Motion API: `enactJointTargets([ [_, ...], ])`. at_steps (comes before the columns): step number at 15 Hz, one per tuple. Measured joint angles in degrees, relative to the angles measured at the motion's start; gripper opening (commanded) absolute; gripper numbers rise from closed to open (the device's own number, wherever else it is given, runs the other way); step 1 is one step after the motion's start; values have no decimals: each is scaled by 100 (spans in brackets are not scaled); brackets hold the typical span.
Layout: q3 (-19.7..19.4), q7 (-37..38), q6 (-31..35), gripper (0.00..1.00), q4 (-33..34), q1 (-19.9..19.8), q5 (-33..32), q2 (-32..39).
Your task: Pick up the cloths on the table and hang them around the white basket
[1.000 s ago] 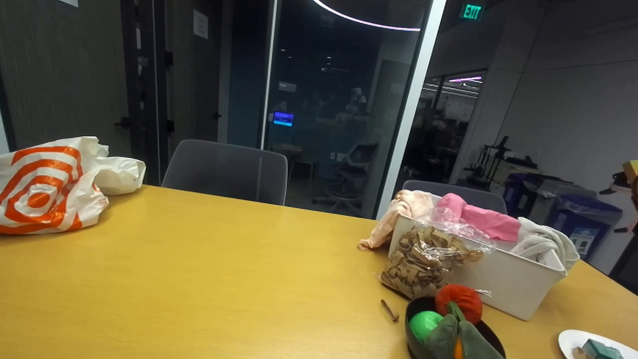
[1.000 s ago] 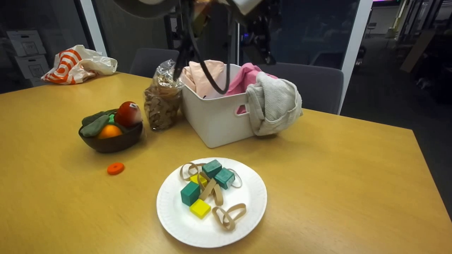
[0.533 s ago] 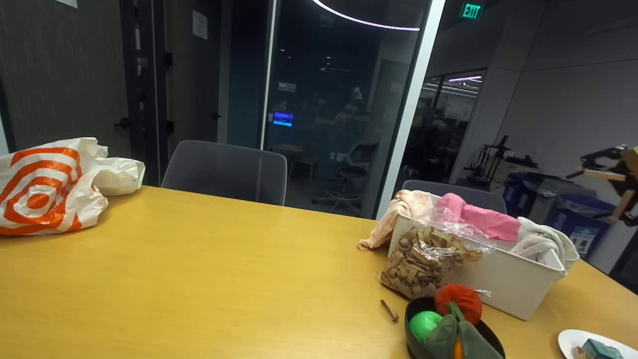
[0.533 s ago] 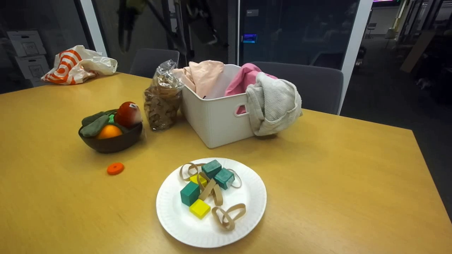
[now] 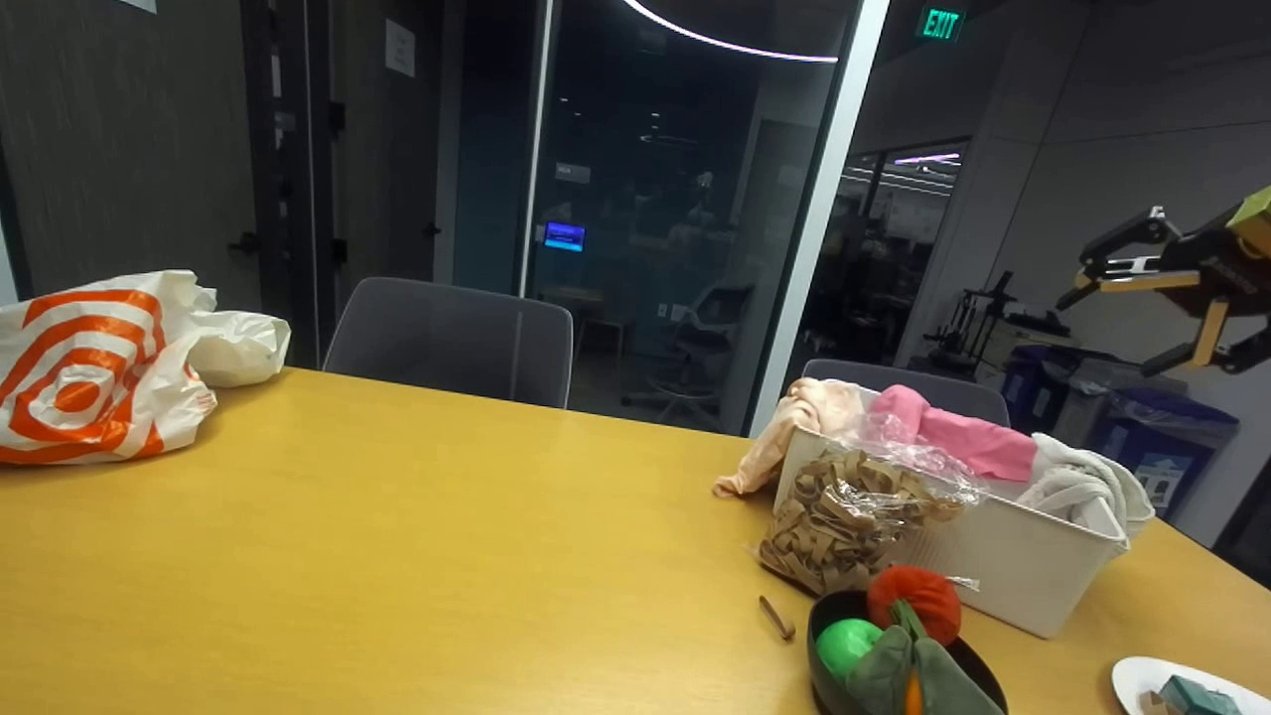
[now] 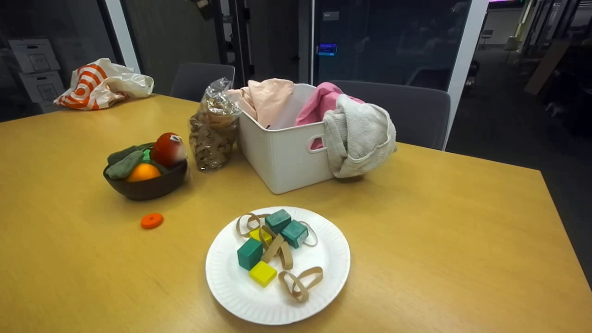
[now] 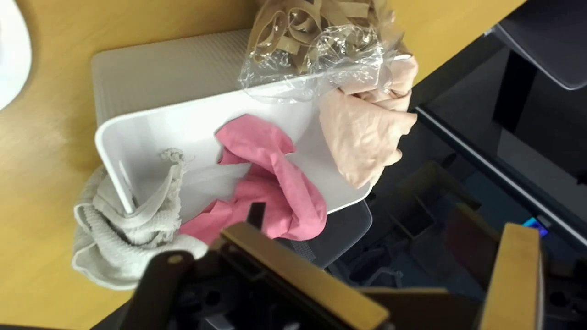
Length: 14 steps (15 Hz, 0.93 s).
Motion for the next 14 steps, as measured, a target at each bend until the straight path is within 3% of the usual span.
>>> enactJointTargets([
  [6, 1176, 750, -374, 100, 777, -1130, -2111, 454],
  [8, 1419, 1065, -604, 100, 1036, -1326, -2725, 724],
  [14, 1507, 1224, -807, 100, 1319, -1379, -3004, 999],
])
